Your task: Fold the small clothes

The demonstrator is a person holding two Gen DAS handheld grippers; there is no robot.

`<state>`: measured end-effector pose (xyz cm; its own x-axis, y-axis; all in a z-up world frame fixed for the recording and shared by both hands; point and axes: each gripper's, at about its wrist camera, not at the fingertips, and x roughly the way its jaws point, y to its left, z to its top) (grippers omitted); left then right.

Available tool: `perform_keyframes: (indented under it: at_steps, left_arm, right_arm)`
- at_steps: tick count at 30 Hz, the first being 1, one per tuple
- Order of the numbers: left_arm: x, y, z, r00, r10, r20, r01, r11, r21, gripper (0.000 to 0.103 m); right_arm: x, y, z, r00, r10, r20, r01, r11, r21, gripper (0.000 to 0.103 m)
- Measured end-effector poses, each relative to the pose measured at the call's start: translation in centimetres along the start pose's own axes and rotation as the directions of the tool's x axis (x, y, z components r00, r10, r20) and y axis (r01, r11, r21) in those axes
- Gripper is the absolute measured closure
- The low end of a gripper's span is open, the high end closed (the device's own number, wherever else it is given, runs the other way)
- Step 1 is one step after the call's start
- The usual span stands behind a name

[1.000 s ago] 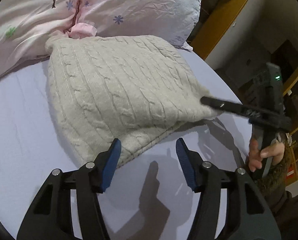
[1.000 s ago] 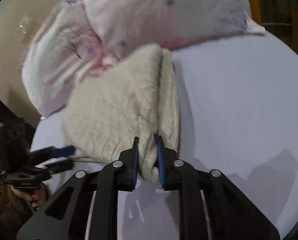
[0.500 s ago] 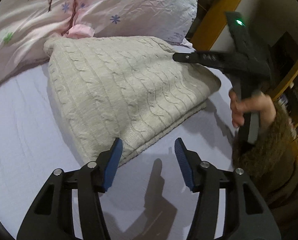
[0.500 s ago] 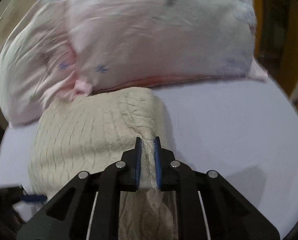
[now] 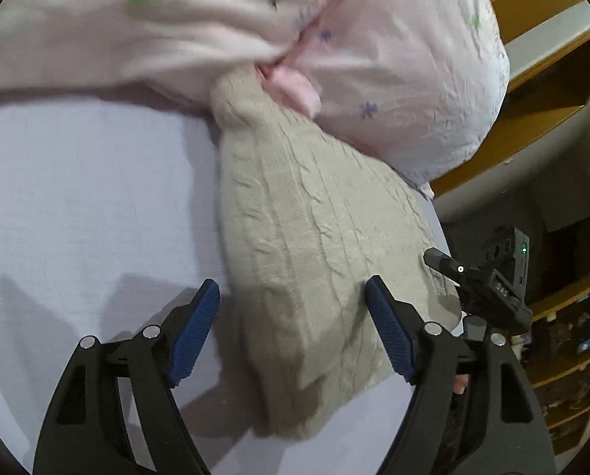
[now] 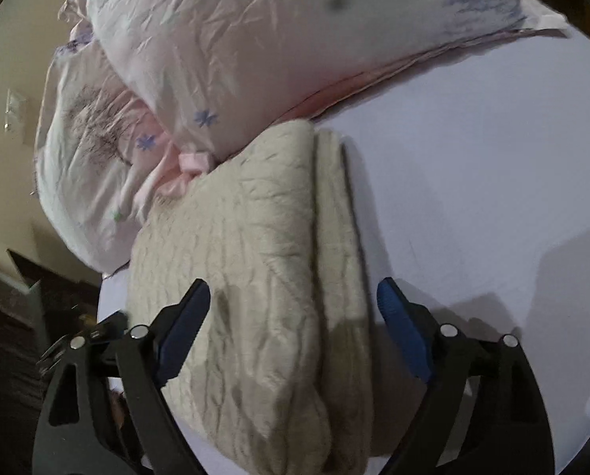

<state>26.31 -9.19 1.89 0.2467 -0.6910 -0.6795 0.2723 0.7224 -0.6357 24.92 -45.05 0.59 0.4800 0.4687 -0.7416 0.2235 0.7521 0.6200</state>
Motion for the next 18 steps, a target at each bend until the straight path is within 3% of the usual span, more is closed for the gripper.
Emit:
perform_keyframes:
  at_steps: [3, 4, 5, 8, 10, 12, 14, 17, 18]
  left_arm:
    - [1.6, -0.4, 0.0, 0.999, -0.039, -0.024, 0.038, 0.999, -0.02, 0.023]
    - [1.8, -0.6, 0.0, 0.999, -0.045, -0.01, 0.044, 0.999, -0.017, 0.024]
    - [1.8, -0.6, 0.0, 0.999, -0.042, -0.009, 0.042, 0.999, -0.015, 0.034]
    - [0.3, -0.2, -0.1, 0.998, -0.069, 0.01, 0.069, 0.997, -0.019, 0.061]
    - [-2.6, 0.1, -0.7, 0.996, -0.074, 0.04, 0.073, 0.997, 0.019, 0.062]
    - [-5.4, 0.2, -1.5, 0.996, -0.026, 0.088, 0.019, 0.997, 0.08, 0.062]
    - [-7.7, 0.8, -2.4, 0.99, 0.053, 0.128, -0.07, 0.989, 0.131, 0.056]
    - [-8.9, 2.5, -3.2, 0.972, 0.199, 0.124, -0.216, 0.966, 0.141, 0.046]
    - [-9.7, 2.7, -3.5, 0.966, 0.216, 0.145, -0.236, 0.962, 0.139, 0.045]
  right_arm:
    - [0.7, 0.1, -0.5, 1.0, 0.024, 0.001, -0.024, 1.0, -0.017, 0.05]
    - [0.7, 0.0, -0.8, 0.999, 0.043, 0.006, -0.043, 0.999, -0.022, 0.065]
    - [0.5, -0.2, -0.9, 0.996, 0.084, 0.012, -0.084, 0.996, -0.006, 0.072]
    - [0.1, 0.7, -1.7, 0.986, 0.16, 0.05, -0.16, 0.987, 0.0, 0.076]
    - [-0.1, 2.8, -2.4, 0.973, 0.227, 0.037, -0.225, 0.973, -0.043, 0.077]
    - [0.3, 5.3, -3.3, 0.97, 0.243, 0.009, -0.24, 0.965, -0.109, 0.077]
    - [2.1, 7.9, -4.5, 0.978, 0.205, -0.029, -0.207, 0.962, -0.179, 0.073]
    - [4.2, 9.3, -5.6, 0.997, 0.049, -0.066, -0.064, 0.966, -0.251, 0.056]
    - [3.7, 9.4, -5.7, 0.999, 0.013, -0.039, -0.023, 0.968, -0.249, 0.056]
